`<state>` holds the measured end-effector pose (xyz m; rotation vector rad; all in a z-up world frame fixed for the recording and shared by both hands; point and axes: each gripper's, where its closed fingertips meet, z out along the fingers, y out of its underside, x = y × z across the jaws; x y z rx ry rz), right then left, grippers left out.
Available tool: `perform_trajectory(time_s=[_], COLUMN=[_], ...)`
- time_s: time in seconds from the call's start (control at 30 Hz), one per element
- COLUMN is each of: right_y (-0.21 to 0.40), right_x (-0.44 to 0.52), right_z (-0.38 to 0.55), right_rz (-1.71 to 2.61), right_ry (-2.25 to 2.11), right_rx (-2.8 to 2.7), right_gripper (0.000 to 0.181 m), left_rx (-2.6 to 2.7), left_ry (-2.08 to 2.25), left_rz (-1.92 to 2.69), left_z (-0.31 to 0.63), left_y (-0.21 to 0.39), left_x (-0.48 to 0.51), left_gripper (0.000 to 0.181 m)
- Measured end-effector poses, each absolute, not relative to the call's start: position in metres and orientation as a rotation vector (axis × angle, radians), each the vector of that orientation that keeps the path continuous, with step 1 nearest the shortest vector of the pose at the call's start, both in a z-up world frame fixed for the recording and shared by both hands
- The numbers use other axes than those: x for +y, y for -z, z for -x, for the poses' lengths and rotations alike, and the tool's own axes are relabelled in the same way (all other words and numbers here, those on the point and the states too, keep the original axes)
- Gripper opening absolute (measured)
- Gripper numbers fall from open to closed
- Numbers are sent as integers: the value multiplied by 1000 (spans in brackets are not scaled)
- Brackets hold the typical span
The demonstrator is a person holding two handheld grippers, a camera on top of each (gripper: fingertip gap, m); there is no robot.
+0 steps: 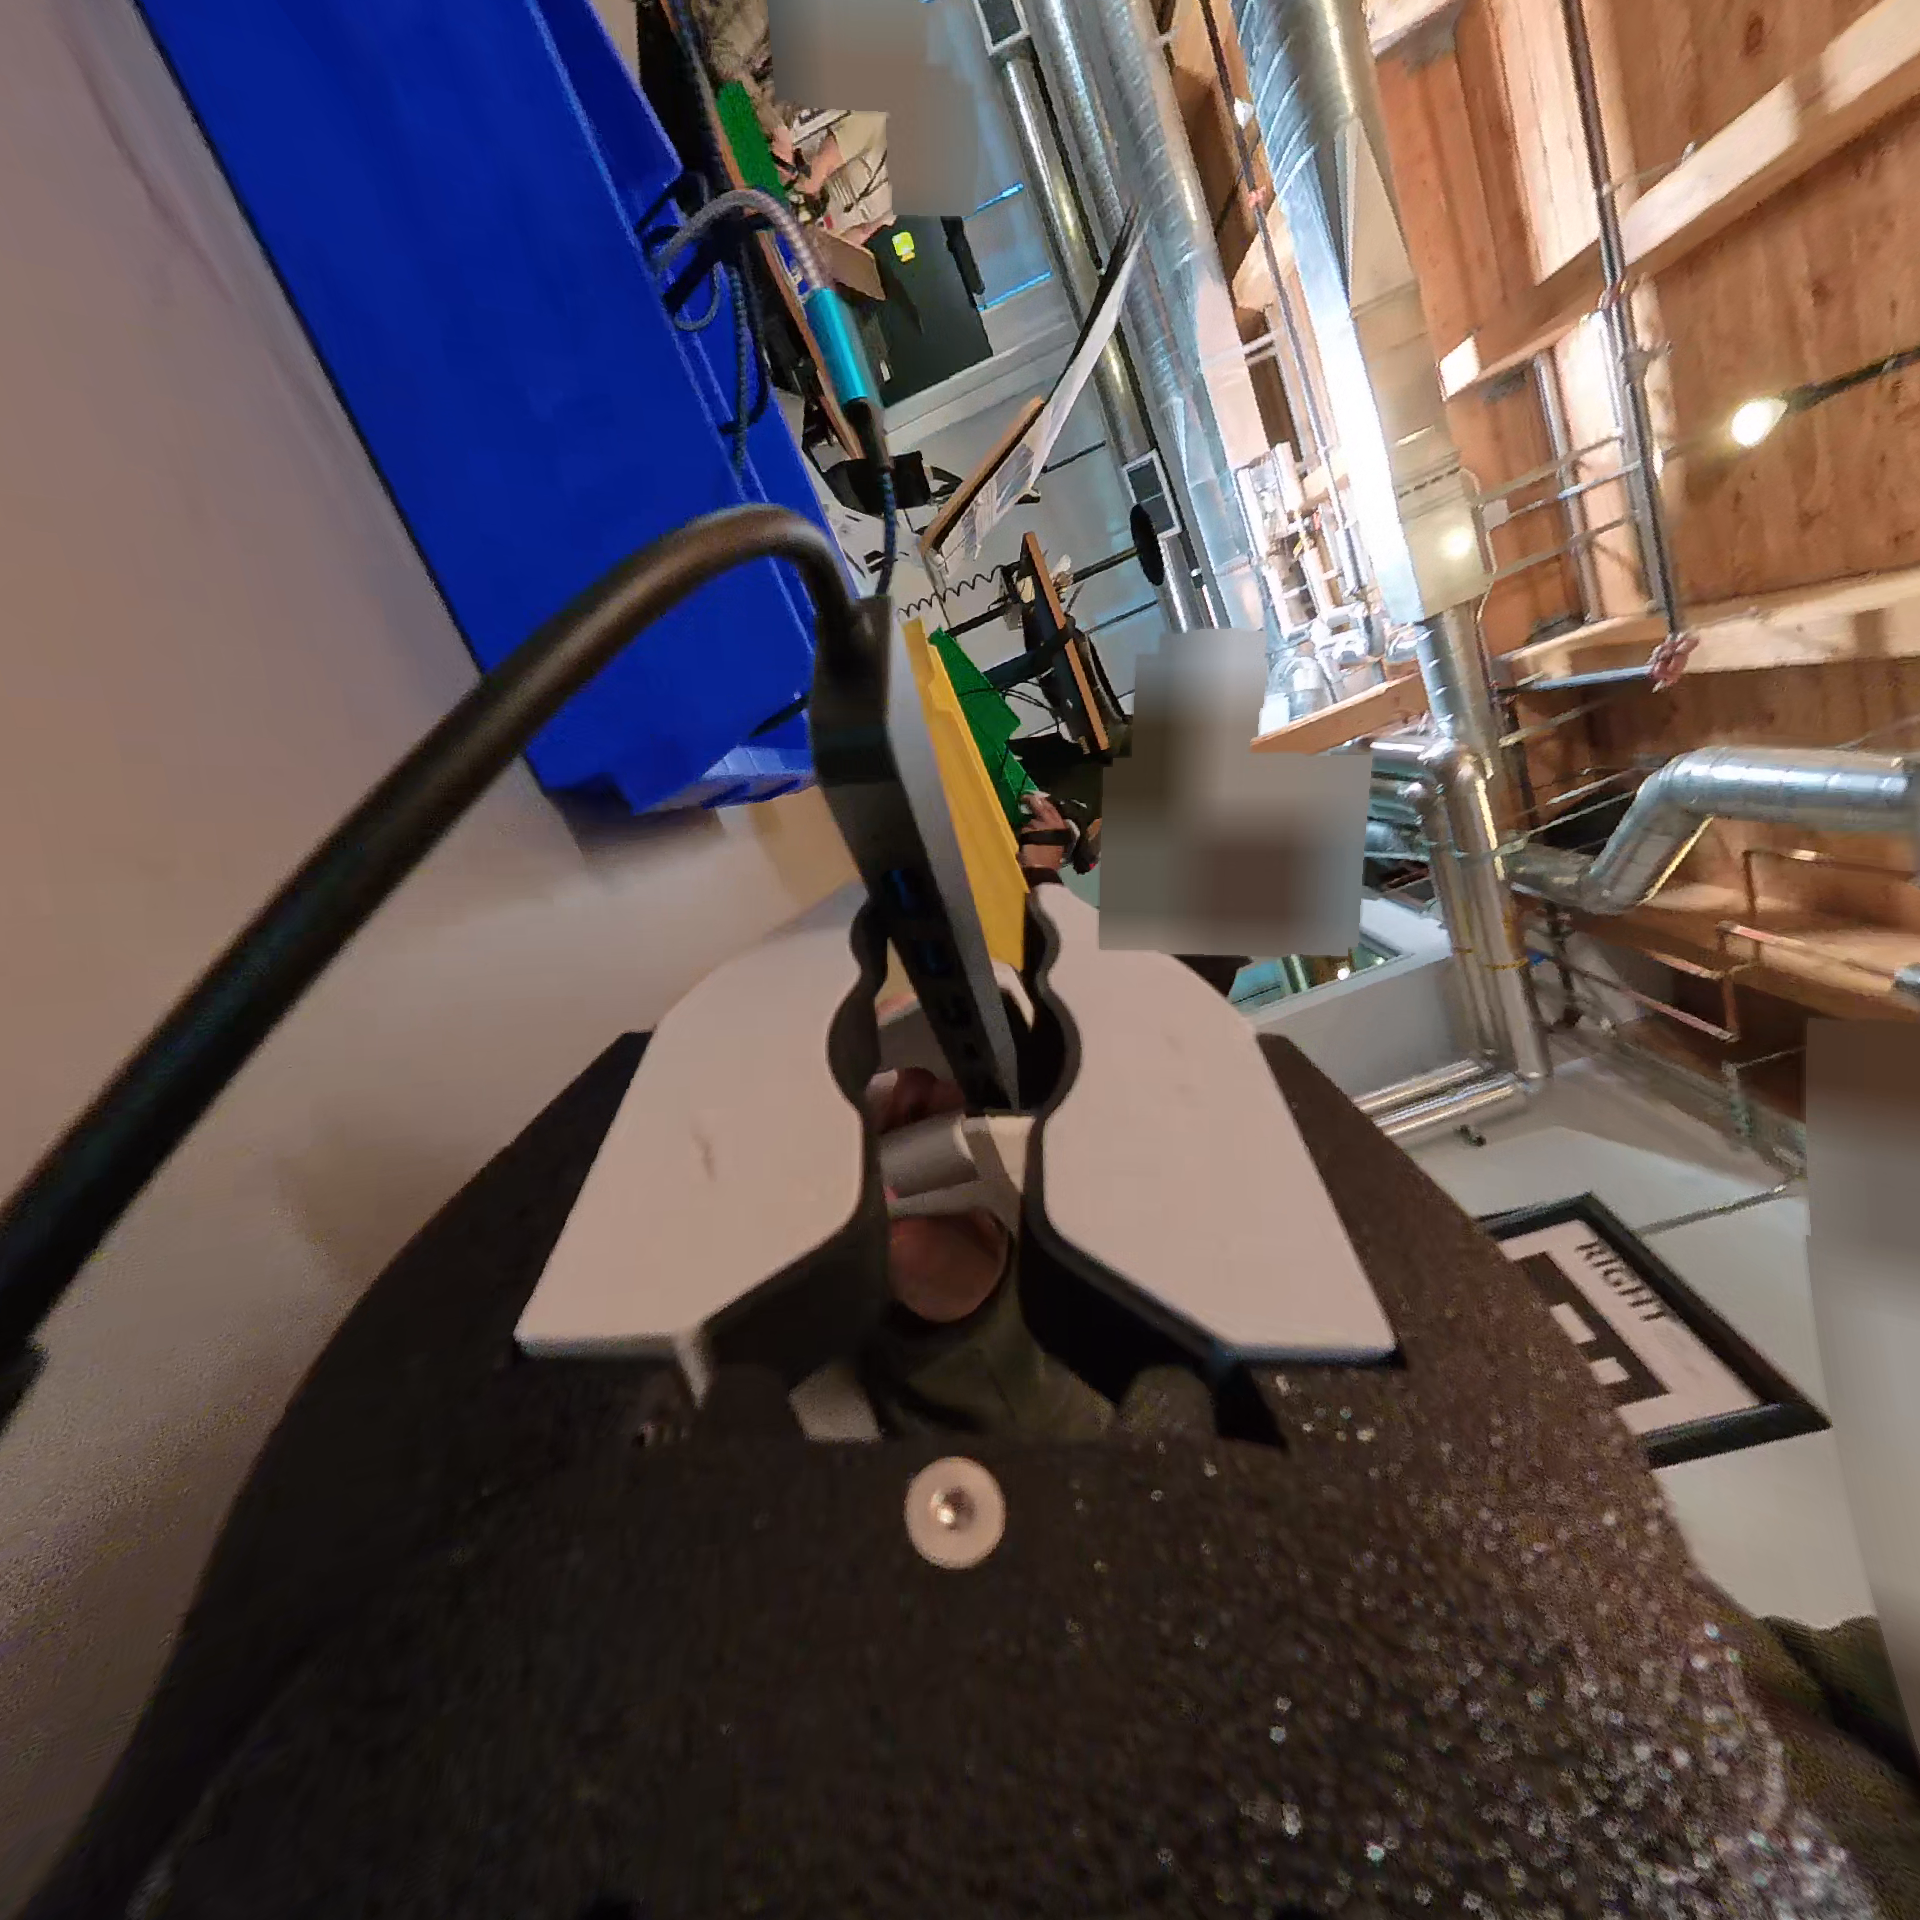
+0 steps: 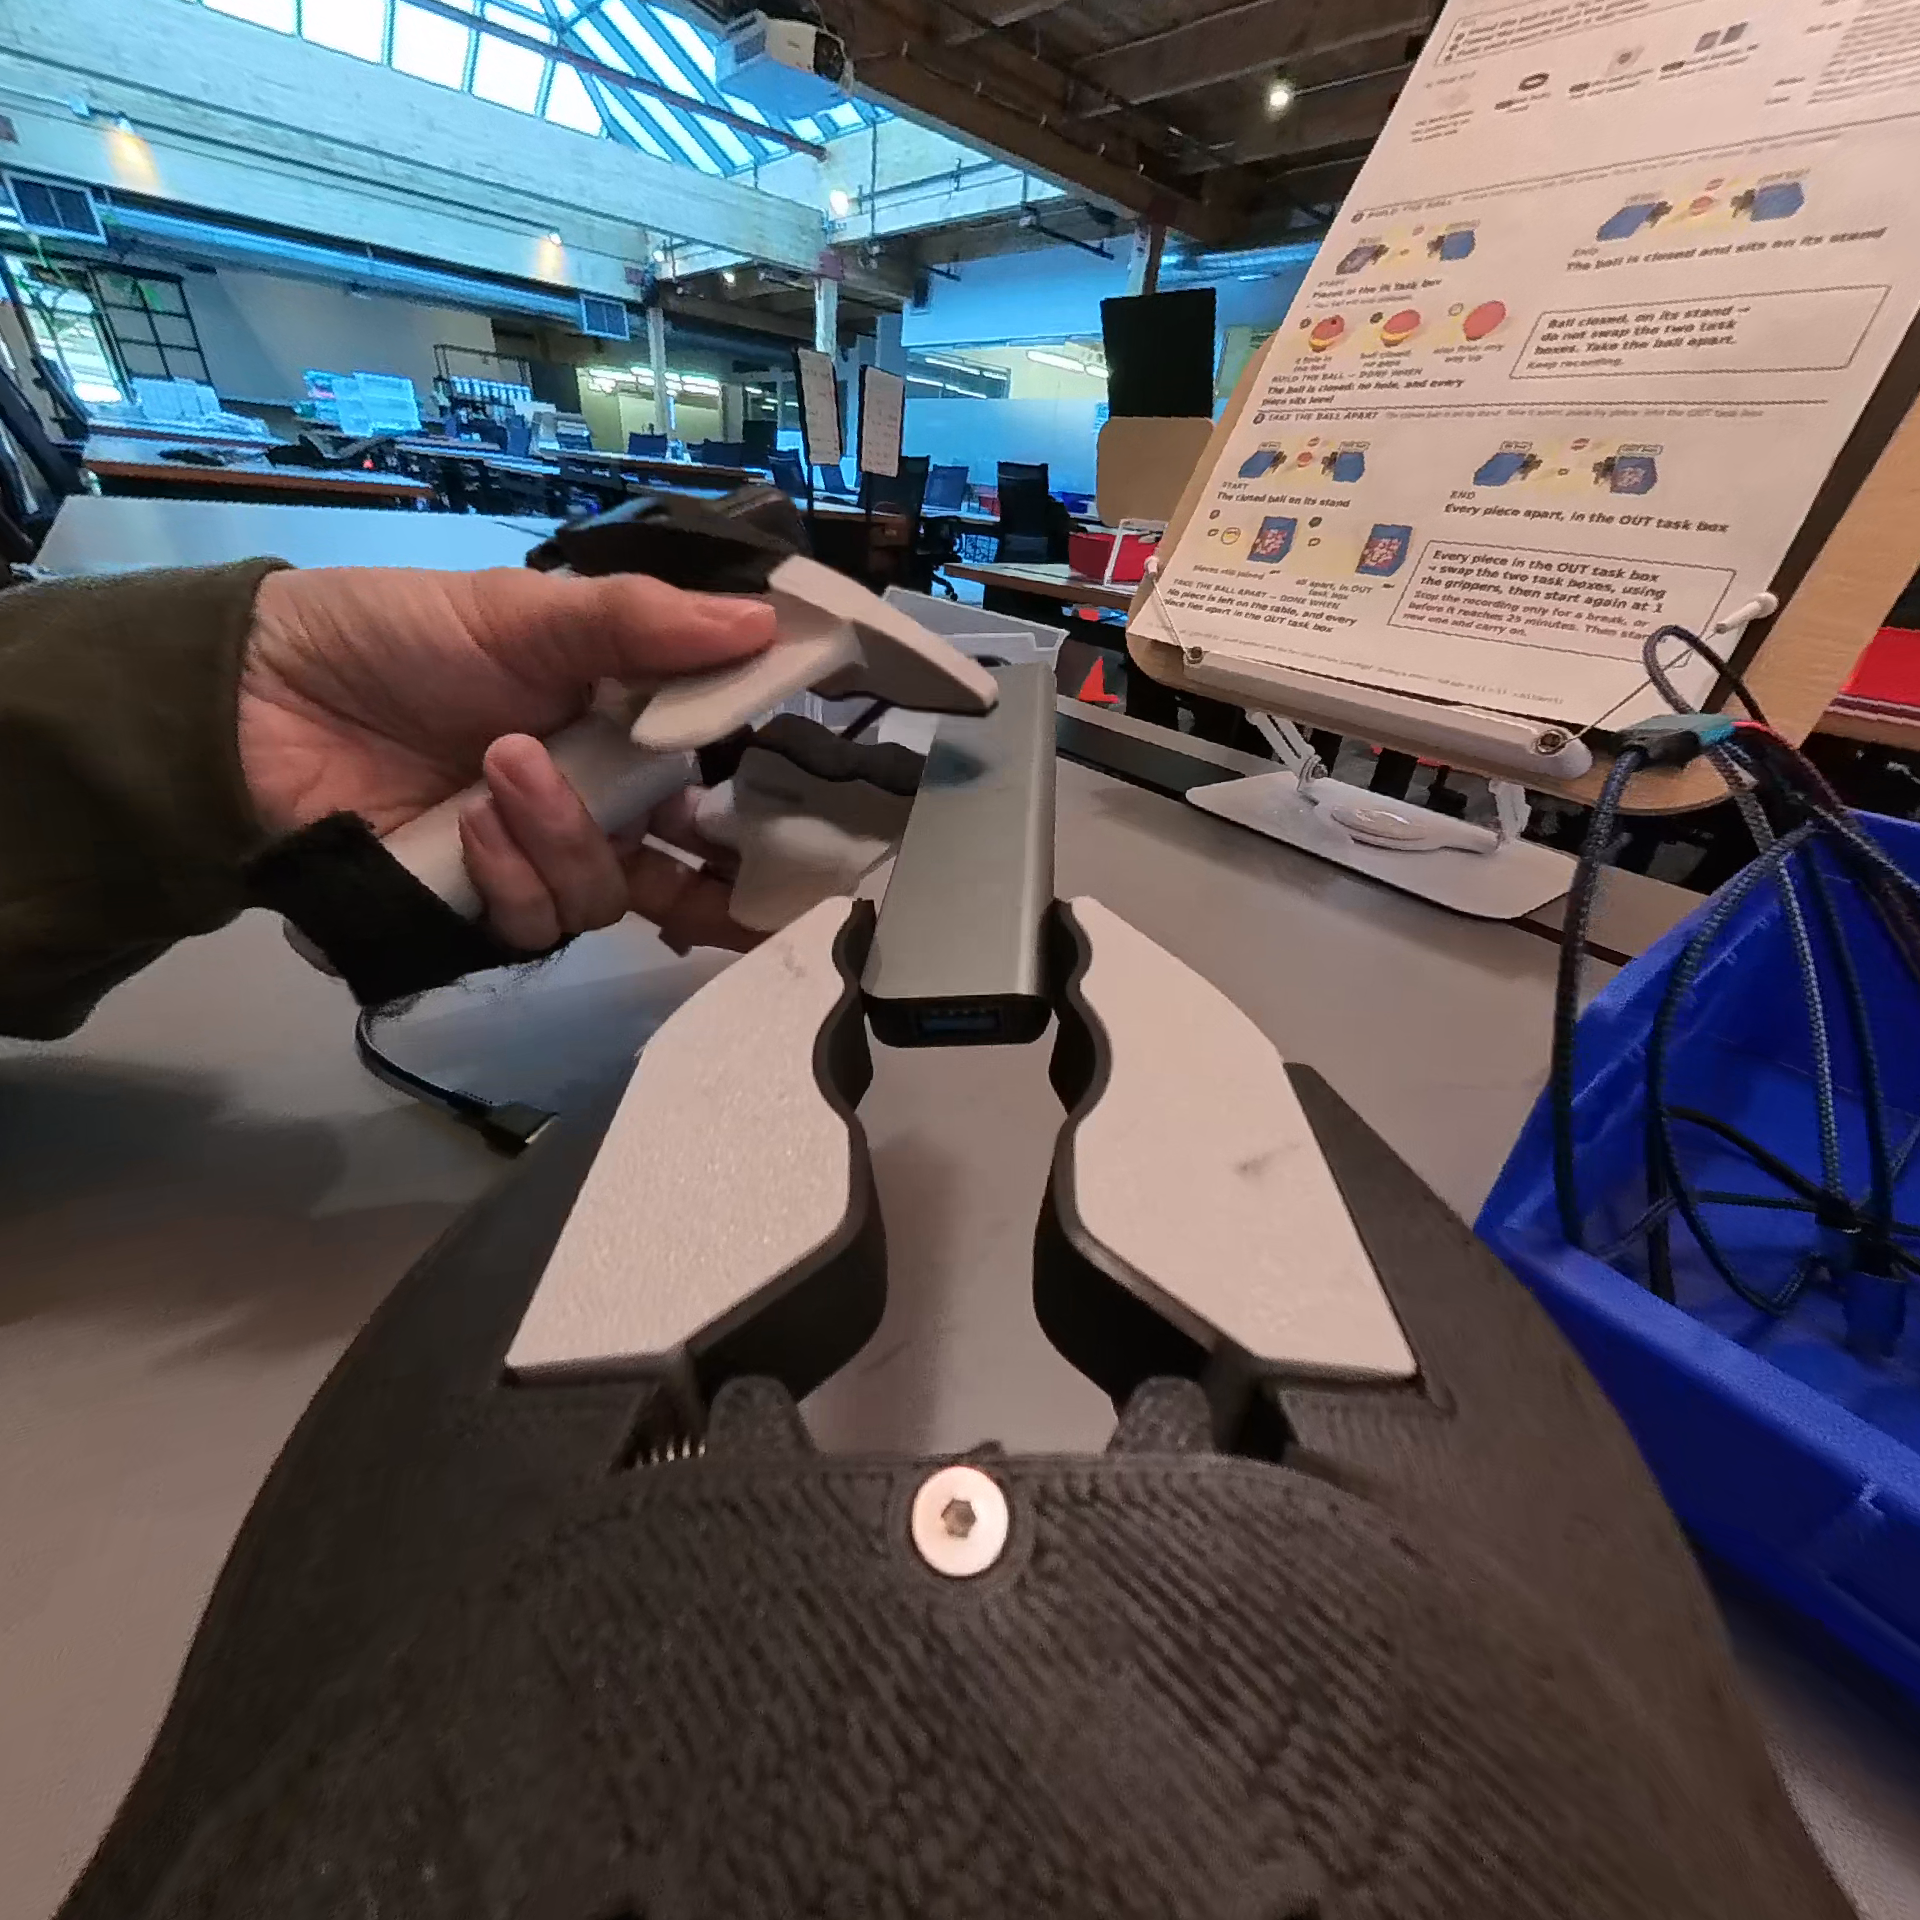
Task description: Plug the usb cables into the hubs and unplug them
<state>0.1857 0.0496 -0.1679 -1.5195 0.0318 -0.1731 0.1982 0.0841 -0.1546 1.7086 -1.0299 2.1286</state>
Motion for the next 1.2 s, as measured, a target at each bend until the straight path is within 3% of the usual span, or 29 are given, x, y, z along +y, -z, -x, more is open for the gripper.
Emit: perform_trajectory(time_s=[0.1, 0.37, 0.6, 1.2], right_y=[167, 165, 166, 169], right_x=[48, 47, 50, 53], right_z=[-187, -189, -181, -180], right_rz=[1510, 1497, 1508, 1528], right_ry=[160, 144, 105, 188], right_rx=[42, 58, -2, -21], right_gripper=[32, 32, 32, 37], left_rx=[-1093, -1235, -1025, -1082], left_ry=[-2152, -2104, -2157, -2039], left_rz=[-1689, -1622, -1552, -1631], left_z=[-199, -189, -195, -192], left_y=[151, 164, 158, 151], left_x=[81, 61, 62, 41], left_gripper=[31, 33, 11, 10])
